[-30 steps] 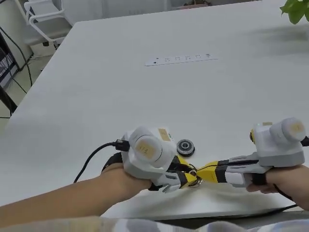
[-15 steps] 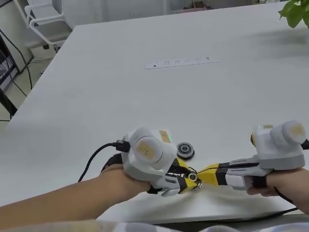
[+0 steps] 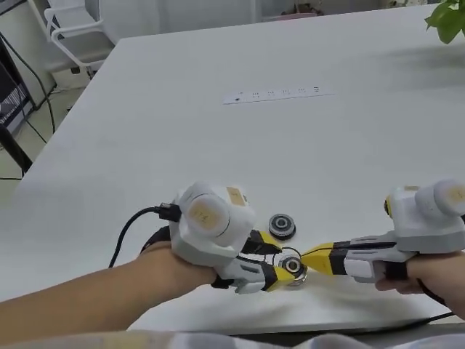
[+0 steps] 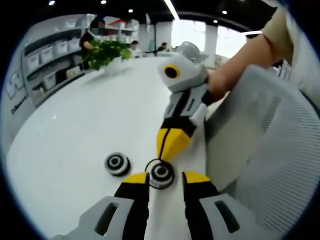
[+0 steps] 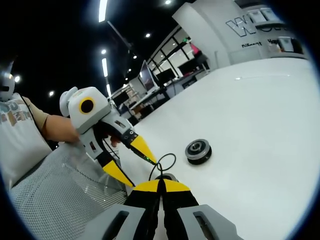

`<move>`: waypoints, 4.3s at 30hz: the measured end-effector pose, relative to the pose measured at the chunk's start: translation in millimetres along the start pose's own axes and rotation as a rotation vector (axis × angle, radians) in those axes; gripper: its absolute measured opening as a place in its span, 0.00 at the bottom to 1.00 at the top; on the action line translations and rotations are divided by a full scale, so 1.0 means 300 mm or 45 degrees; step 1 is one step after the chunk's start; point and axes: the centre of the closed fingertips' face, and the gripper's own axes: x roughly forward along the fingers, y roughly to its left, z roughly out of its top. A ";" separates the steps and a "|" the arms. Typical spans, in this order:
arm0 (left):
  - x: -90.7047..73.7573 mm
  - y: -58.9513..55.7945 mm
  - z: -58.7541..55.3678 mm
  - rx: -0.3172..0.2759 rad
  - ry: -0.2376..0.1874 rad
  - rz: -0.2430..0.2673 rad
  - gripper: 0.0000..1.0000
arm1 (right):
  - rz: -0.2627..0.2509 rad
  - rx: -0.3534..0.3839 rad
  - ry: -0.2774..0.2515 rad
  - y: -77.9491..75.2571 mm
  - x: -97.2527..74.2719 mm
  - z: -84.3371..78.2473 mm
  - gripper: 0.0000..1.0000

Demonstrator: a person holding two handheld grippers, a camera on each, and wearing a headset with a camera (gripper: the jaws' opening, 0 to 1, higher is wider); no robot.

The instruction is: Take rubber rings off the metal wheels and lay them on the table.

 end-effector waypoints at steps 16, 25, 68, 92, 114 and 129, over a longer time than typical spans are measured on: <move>-0.100 0.012 -0.003 -0.032 -0.031 0.031 0.36 | 0.023 -0.037 0.001 0.029 -0.010 0.031 0.00; -0.167 0.017 0.001 -0.042 -0.059 0.062 0.42 | 0.039 -0.063 0.000 0.042 0.002 0.073 0.00; -0.364 0.106 -0.081 -0.183 -0.108 0.242 0.46 | 0.069 -0.047 0.169 0.007 0.181 0.094 0.00; -0.367 0.120 -0.098 -0.207 -0.097 0.252 0.46 | 0.007 -0.038 0.242 -0.044 0.205 0.047 0.00; -0.366 0.126 -0.105 -0.211 -0.088 0.250 0.45 | -0.018 -0.116 0.255 -0.057 0.190 0.043 0.12; -0.359 0.135 -0.094 -0.201 -0.076 0.244 0.45 | 0.006 -0.183 0.187 -0.016 0.140 0.090 0.18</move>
